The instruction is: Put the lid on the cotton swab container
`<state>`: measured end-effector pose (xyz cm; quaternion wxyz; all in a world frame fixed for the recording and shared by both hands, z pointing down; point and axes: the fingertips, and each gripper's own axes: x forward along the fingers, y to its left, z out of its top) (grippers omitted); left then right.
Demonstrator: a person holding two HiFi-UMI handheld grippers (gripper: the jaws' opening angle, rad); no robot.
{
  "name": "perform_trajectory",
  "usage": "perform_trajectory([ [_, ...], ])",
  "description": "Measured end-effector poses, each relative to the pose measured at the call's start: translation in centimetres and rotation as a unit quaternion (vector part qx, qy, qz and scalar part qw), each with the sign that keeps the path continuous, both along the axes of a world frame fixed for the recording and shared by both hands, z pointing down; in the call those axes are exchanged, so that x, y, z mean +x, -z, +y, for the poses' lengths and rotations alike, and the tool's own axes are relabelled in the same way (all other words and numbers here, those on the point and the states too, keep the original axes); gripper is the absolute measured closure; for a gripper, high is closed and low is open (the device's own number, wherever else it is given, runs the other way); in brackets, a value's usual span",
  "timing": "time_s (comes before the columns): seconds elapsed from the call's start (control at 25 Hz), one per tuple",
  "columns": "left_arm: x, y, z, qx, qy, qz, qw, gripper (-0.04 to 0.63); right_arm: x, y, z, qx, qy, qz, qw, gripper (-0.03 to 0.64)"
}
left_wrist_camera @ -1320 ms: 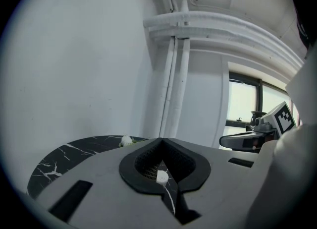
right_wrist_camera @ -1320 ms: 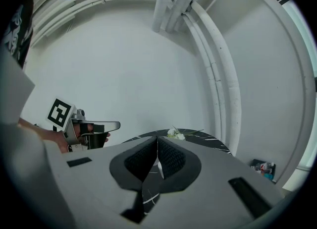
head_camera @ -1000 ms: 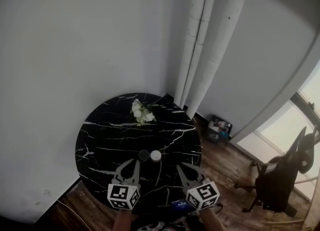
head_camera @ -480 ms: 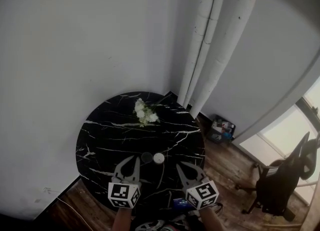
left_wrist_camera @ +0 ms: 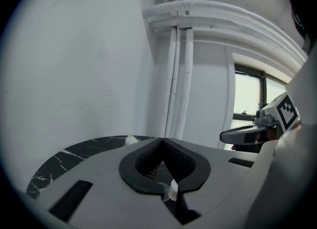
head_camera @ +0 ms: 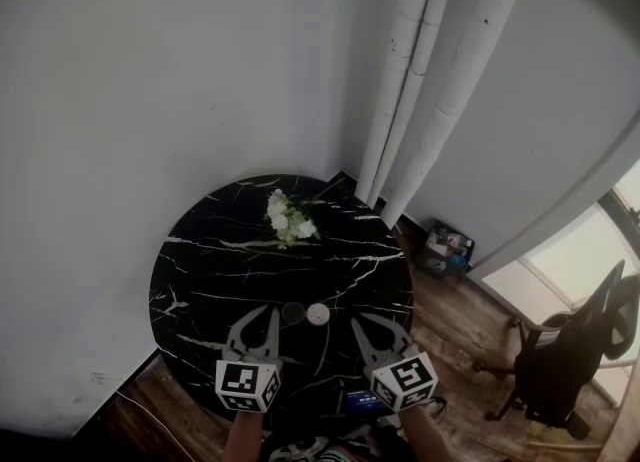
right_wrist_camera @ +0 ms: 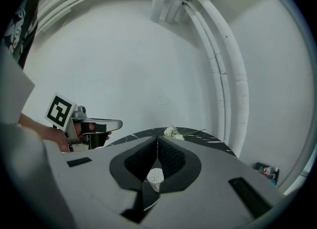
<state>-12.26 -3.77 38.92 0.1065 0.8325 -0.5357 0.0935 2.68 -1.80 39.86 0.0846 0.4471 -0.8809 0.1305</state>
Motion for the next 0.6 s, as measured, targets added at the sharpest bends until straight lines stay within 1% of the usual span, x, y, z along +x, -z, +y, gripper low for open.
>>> perform_trajectory([
  [0.32,-0.4,-2.6,-0.5,-0.026,0.012,0.001,0.9996,0.581,-0.1,-1.9,-0.8,-0.023,0.009,0.004,1.0,0.598],
  [0.6,-0.5,-5.3,-1.4,-0.055,0.018,-0.006,0.9983,0.581,-0.3,-4.5,-1.9,-0.044,0.024,0.013,0.999,0.598],
])
